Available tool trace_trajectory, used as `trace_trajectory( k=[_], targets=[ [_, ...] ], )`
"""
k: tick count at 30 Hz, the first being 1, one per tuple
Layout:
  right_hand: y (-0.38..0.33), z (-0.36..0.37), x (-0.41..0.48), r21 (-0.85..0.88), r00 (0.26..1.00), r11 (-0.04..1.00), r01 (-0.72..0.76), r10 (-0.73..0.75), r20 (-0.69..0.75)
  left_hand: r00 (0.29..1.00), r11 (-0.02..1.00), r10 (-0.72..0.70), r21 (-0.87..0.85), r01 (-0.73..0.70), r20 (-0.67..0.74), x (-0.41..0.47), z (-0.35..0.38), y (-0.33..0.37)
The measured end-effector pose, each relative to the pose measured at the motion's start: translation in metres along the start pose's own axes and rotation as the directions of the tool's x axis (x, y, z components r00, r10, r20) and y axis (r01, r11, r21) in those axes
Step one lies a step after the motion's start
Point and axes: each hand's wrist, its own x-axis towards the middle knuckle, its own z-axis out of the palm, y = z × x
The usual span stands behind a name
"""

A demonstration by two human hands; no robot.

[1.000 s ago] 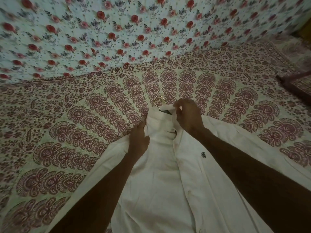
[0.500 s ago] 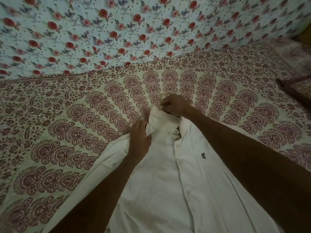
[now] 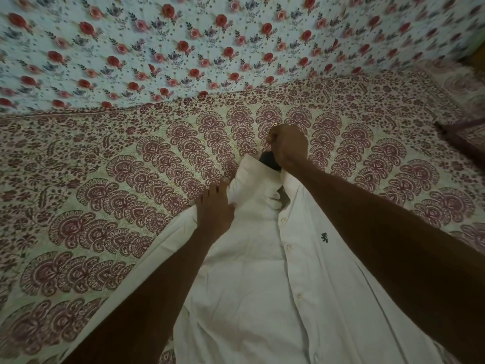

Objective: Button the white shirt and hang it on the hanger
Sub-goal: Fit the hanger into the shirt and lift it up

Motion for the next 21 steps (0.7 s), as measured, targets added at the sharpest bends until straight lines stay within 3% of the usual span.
trace_trajectory(
  k=[3, 8, 12, 17, 21],
  targets=[
    [0.002, 0.002, 0.0, 0.041, 1.0, 0.999, -0.016, 0.017, -0.025, 1.0, 1.0, 0.005, 0.022, -0.005, -0.007, -0.007, 0.001, -0.004],
    [0.005, 0.004, -0.015, 0.005, 0.979, 0.994, -0.108, 0.106, 0.176, 0.998, 0.998, 0.029, 0.064, -0.025, -0.05, -0.02, 0.004, -0.013],
    [0.009, 0.002, -0.048, 0.036, 0.969, 0.989, -0.145, 0.134, 0.209, 0.997, 0.998, 0.052, 0.036, -0.05, -0.055, -0.011, -0.003, -0.005],
    [0.024, 0.005, -0.075, -0.008, 0.931, 0.982, -0.19, 0.183, 0.315, 0.997, 0.984, 0.065, -0.164, -0.07, -0.04, 0.011, -0.017, 0.021],
    [0.03, 0.01, -0.073, 0.021, 0.928, 0.979, -0.202, 0.184, 0.323, 0.999, 0.908, -0.02, -0.417, 0.03, 0.028, 0.04, -0.028, 0.042]
  ],
)
